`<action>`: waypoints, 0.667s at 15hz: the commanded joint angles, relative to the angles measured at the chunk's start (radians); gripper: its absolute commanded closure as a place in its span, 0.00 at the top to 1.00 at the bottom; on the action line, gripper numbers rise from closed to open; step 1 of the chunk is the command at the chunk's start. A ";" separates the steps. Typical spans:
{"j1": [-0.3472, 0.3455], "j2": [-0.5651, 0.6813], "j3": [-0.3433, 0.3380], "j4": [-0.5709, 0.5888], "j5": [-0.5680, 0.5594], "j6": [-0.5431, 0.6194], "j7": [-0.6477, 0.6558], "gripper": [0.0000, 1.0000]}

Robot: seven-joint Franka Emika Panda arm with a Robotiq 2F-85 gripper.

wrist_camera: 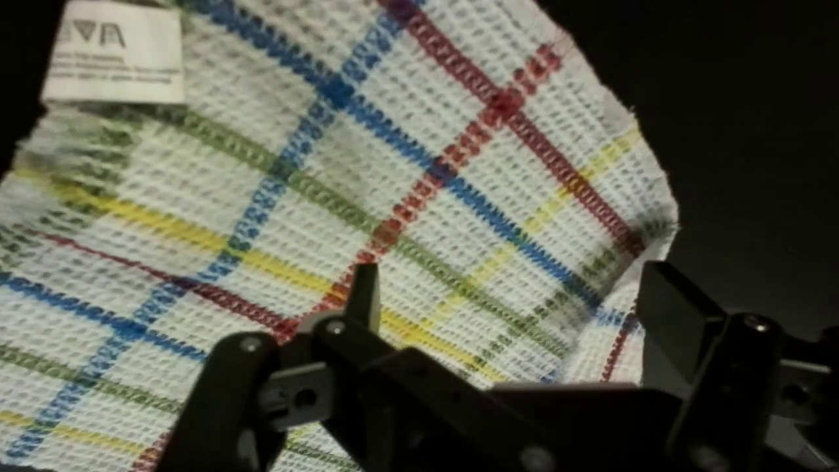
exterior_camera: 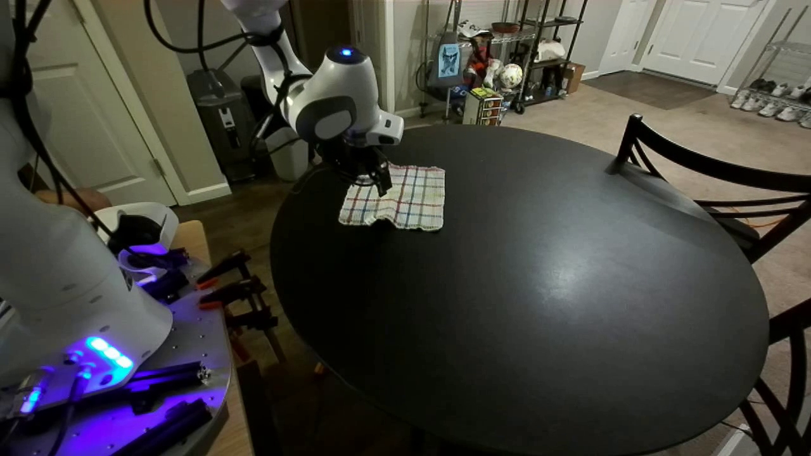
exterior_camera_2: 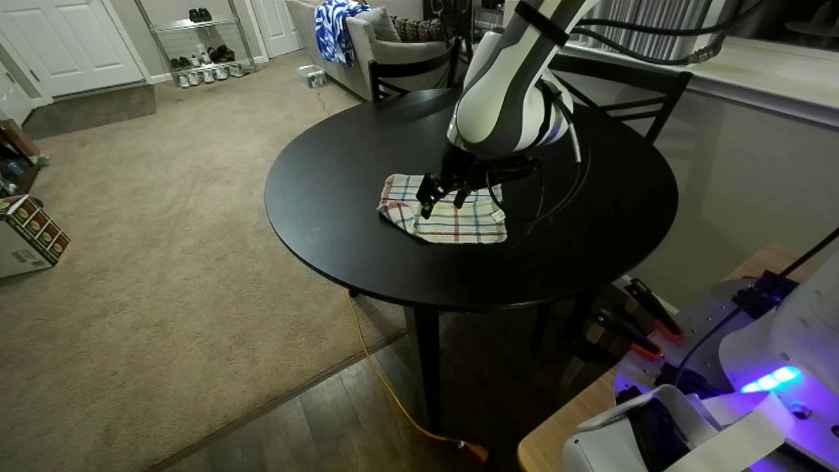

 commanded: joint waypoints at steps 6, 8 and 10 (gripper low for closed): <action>0.176 0.034 -0.115 0.107 0.000 -0.034 0.007 1.00; 0.224 0.048 -0.152 0.142 -0.002 -0.043 0.014 1.00; 0.260 0.062 -0.178 0.172 -0.002 -0.056 0.017 1.00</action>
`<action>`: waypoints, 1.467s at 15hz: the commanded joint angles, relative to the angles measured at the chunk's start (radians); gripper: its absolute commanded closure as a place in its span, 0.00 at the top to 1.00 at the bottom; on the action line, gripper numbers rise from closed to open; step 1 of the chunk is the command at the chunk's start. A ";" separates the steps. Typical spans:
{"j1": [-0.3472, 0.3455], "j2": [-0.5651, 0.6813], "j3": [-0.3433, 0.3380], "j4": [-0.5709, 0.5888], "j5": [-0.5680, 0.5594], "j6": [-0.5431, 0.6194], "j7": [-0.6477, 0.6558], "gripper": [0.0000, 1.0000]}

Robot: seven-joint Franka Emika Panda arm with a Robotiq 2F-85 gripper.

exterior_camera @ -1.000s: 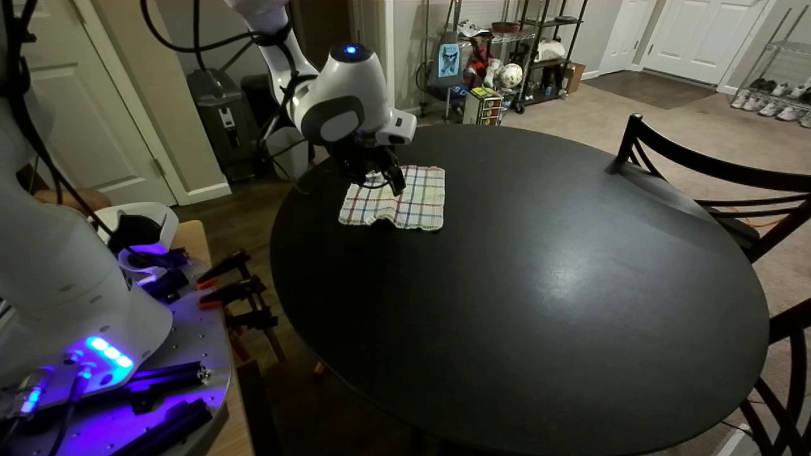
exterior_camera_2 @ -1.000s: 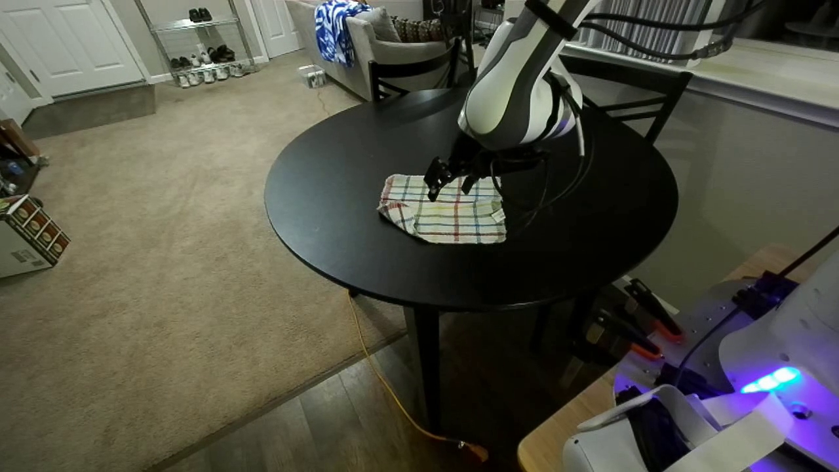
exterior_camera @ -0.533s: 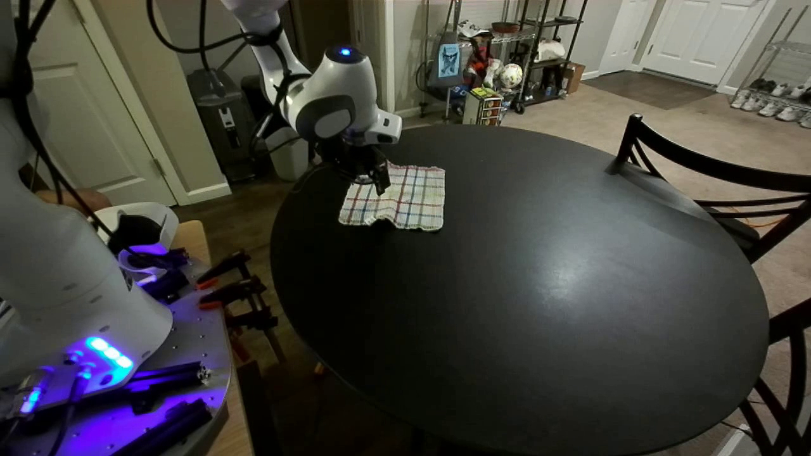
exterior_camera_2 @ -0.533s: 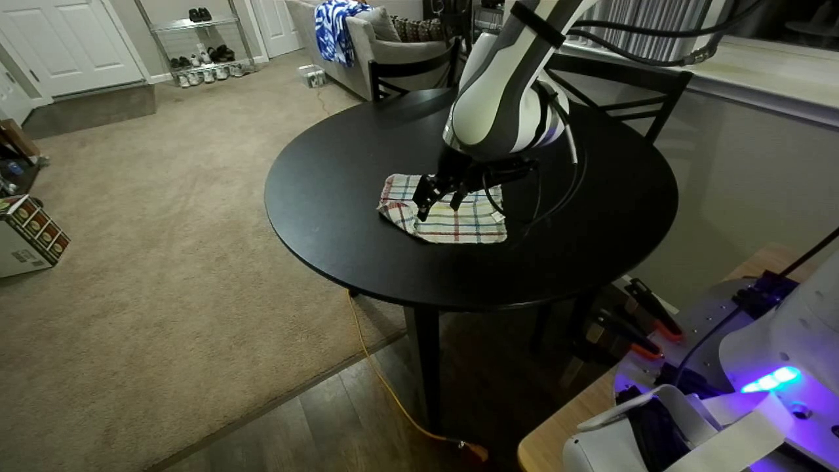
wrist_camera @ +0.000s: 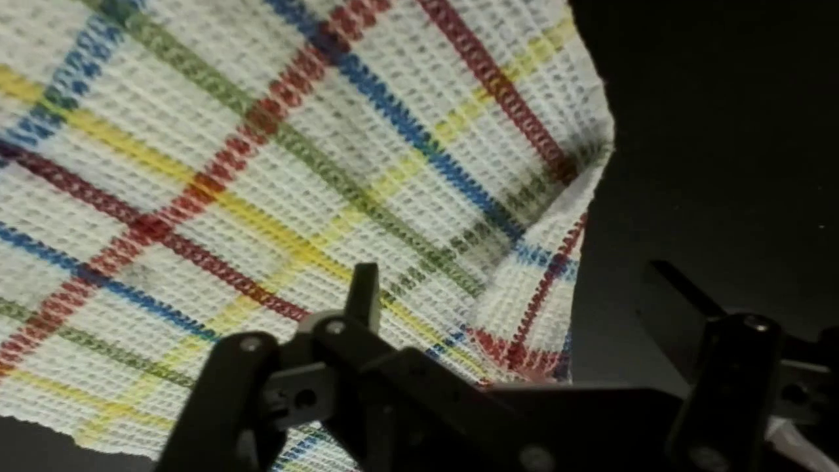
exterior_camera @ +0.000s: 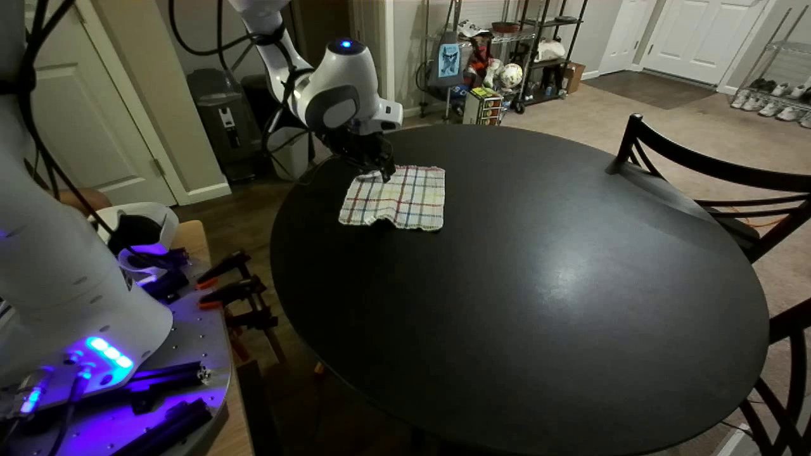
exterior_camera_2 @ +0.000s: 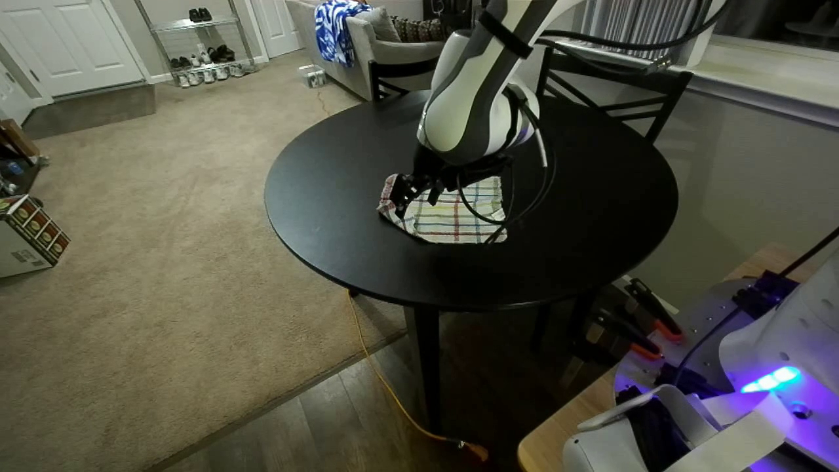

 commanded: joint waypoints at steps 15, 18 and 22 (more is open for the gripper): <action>0.099 0.097 -0.074 0.192 0.001 -0.149 0.000 1.00; 0.098 0.104 -0.068 0.208 0.004 -0.169 -0.007 1.00; 0.090 0.095 -0.053 0.199 0.012 -0.189 -0.017 1.00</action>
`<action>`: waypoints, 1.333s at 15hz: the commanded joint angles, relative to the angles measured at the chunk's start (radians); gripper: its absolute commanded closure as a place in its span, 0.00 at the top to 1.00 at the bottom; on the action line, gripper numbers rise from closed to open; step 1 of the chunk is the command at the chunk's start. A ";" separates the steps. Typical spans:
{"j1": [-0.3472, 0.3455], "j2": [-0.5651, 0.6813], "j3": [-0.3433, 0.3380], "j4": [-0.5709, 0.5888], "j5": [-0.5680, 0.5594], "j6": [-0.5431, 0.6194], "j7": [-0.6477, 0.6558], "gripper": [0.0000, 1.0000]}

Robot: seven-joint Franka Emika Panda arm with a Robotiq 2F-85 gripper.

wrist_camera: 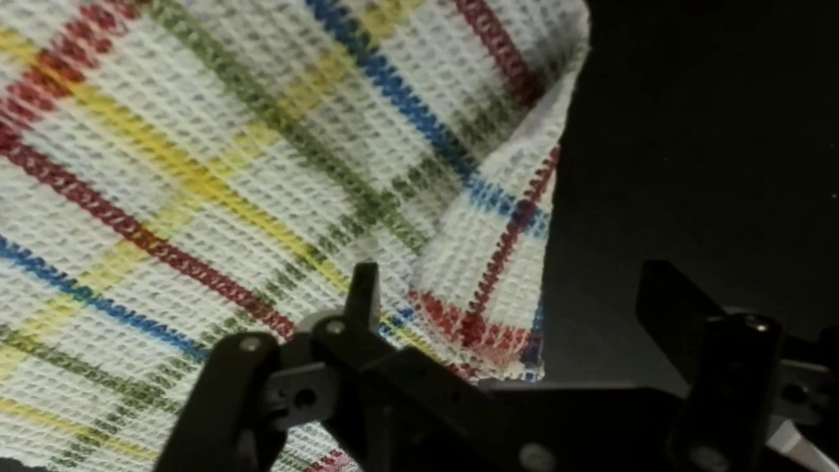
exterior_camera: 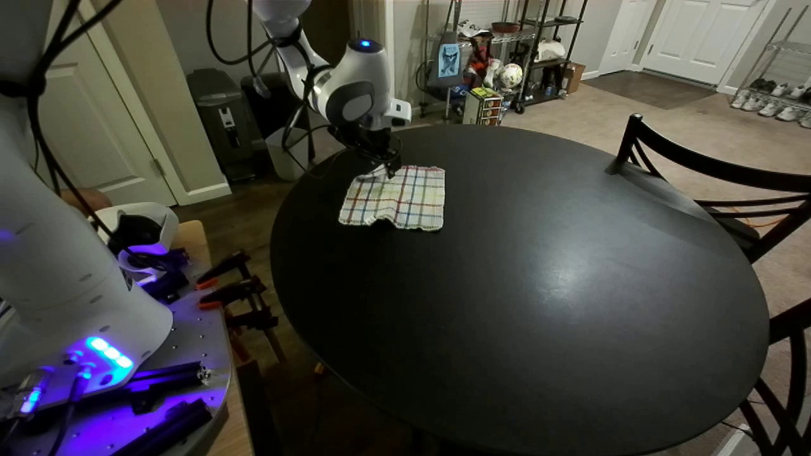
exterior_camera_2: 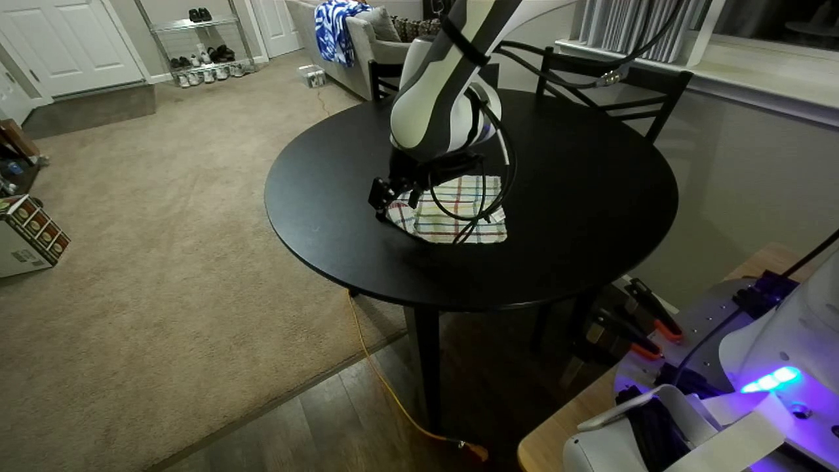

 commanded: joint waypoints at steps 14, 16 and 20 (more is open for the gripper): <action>0.033 -0.084 0.112 -0.096 0.075 -0.077 -0.003 1.00; 0.018 -0.099 0.137 -0.113 0.085 -0.084 -0.026 1.00; 0.029 -0.148 0.082 -0.130 0.072 -0.085 0.008 1.00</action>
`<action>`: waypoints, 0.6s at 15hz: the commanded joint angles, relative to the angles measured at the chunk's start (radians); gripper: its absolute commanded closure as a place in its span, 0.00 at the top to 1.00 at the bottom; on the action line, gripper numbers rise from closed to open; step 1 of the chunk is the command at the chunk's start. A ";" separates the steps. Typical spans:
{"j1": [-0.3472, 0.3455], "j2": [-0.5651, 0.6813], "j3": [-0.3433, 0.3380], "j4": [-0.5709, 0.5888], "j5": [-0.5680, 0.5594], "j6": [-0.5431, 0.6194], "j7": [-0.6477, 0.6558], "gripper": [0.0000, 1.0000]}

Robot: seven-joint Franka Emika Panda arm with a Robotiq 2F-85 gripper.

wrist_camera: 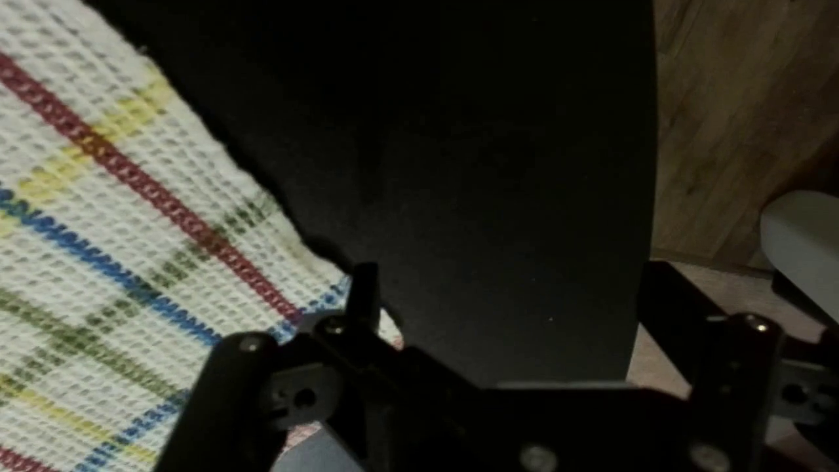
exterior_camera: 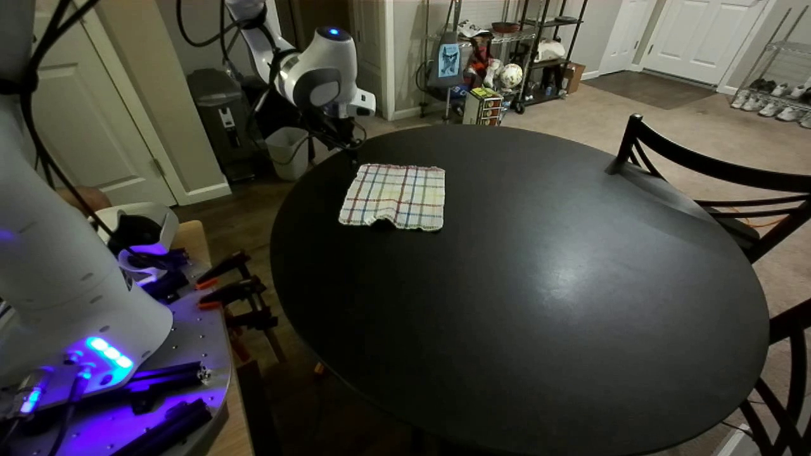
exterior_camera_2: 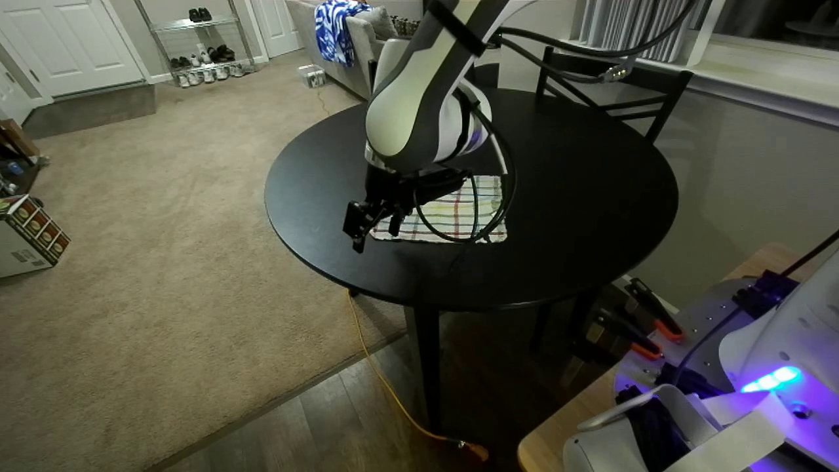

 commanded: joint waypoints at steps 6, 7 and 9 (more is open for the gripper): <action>0.026 -0.245 -0.201 -0.174 -0.033 0.040 0.086 1.00; 0.019 -0.281 -0.221 -0.196 -0.033 0.030 0.098 1.00; 0.025 -0.390 -0.250 -0.301 -0.027 0.046 0.148 1.00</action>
